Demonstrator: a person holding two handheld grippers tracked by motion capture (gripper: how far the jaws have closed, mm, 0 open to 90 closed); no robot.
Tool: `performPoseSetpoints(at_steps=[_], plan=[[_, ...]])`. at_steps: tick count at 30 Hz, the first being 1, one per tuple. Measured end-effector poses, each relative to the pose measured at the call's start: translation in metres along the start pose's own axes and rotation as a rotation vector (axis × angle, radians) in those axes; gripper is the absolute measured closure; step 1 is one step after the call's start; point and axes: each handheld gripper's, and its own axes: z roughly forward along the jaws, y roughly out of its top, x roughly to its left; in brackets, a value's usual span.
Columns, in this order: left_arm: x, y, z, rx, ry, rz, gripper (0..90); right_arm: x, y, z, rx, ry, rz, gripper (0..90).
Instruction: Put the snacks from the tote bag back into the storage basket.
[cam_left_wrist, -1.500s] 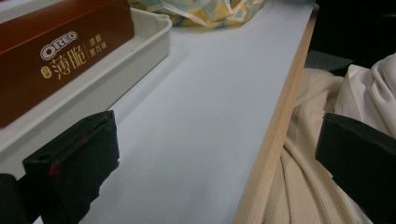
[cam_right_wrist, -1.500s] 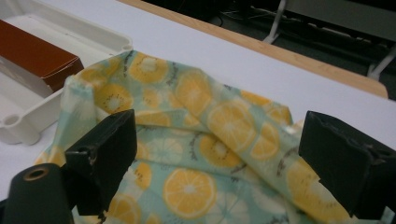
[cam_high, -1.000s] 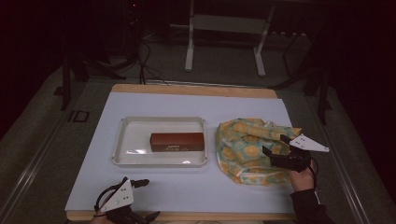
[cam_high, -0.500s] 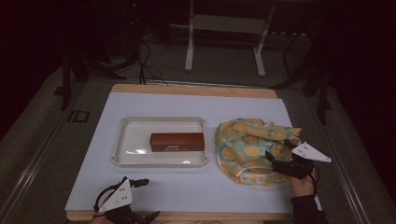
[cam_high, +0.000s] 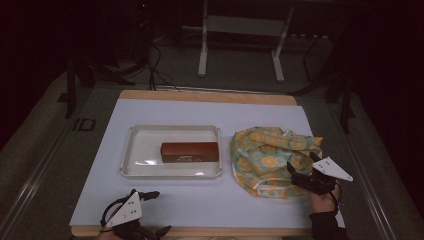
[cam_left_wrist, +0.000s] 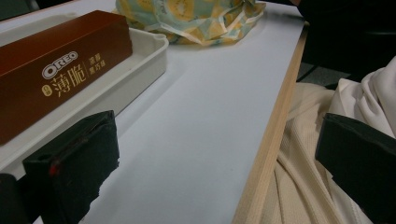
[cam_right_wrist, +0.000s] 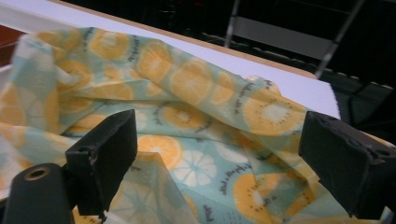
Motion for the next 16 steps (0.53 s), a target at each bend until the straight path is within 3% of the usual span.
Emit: performPoseSetpoints(at_steps=[9,16], plan=[[0.0001,-0.0001,-0.0006,-0.004,0.002,-0.001,0.0,0.0041,-0.0027,0.0039,-0.002,-0.005,-0.017,11.7],[0.0003,-0.0002,-0.0005,-0.004,0.002,-0.003,0.0,0.0029,-0.0029,0.0034,-0.016,0.014,-0.004,11.7]])
